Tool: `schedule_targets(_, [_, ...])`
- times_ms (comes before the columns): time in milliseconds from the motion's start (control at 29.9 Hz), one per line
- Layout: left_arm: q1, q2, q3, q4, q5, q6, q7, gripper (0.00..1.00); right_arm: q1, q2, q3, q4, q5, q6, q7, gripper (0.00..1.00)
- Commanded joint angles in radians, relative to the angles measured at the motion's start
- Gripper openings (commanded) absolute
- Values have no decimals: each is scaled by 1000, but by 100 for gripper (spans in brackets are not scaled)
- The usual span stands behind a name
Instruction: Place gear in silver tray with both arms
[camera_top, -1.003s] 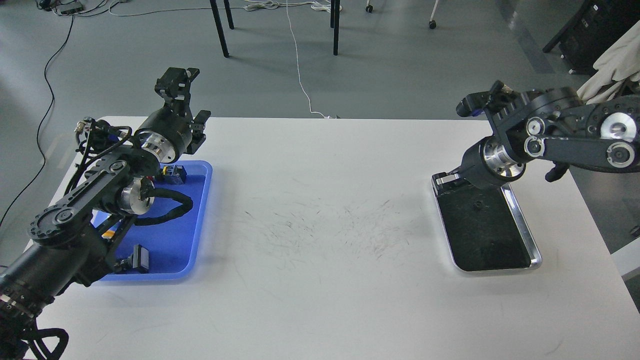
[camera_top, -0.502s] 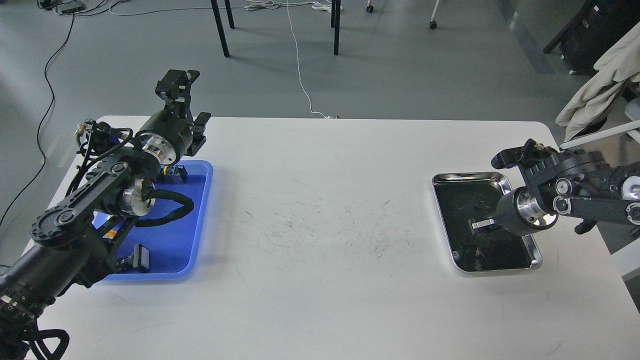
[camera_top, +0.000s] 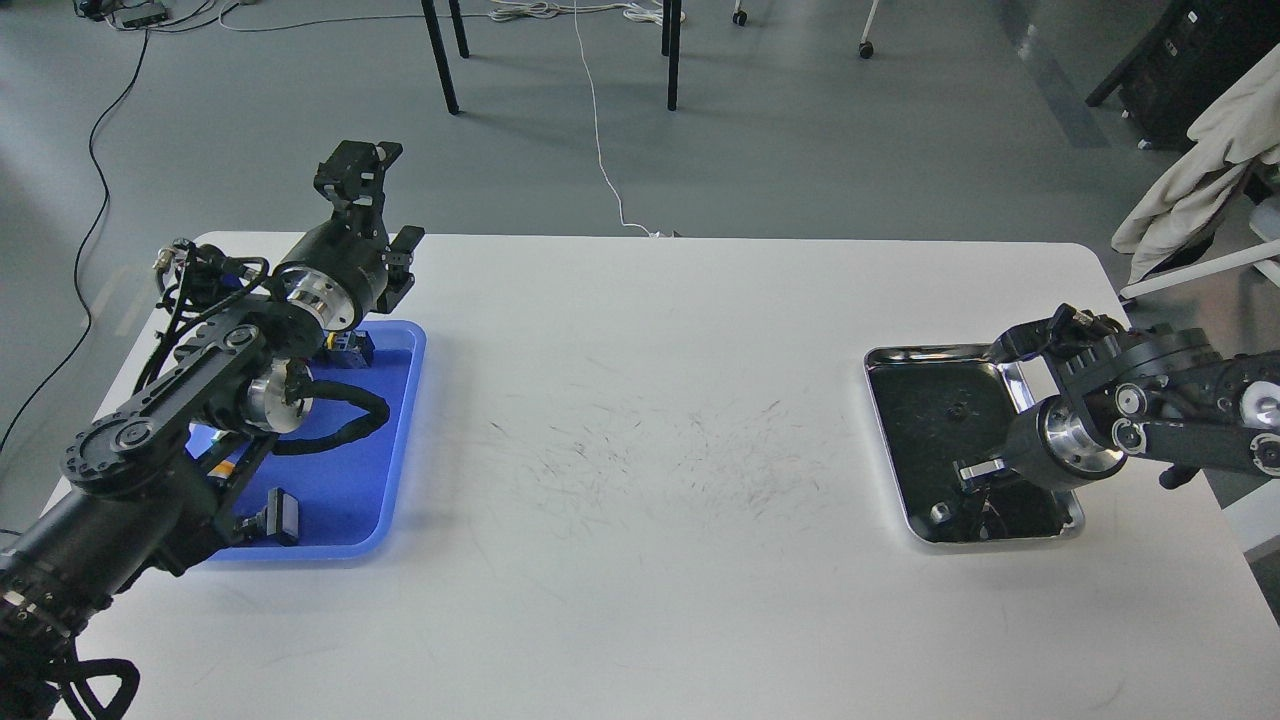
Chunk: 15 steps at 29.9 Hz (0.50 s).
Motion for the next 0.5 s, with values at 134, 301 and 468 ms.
schedule_targets(134, [-1,1,0,1,3,2,2,98,-6,-28,58,-2,9,0,-2,94])
schedule_targets(301, [-1,1,0,1,2,0,3,98,-6,-71,214,-5,15,-6,0,94])
schedule_targets(468, [-2,0,-1,1,-3,2,3,98,-100,-97,555,-100,147,-87,3,95])
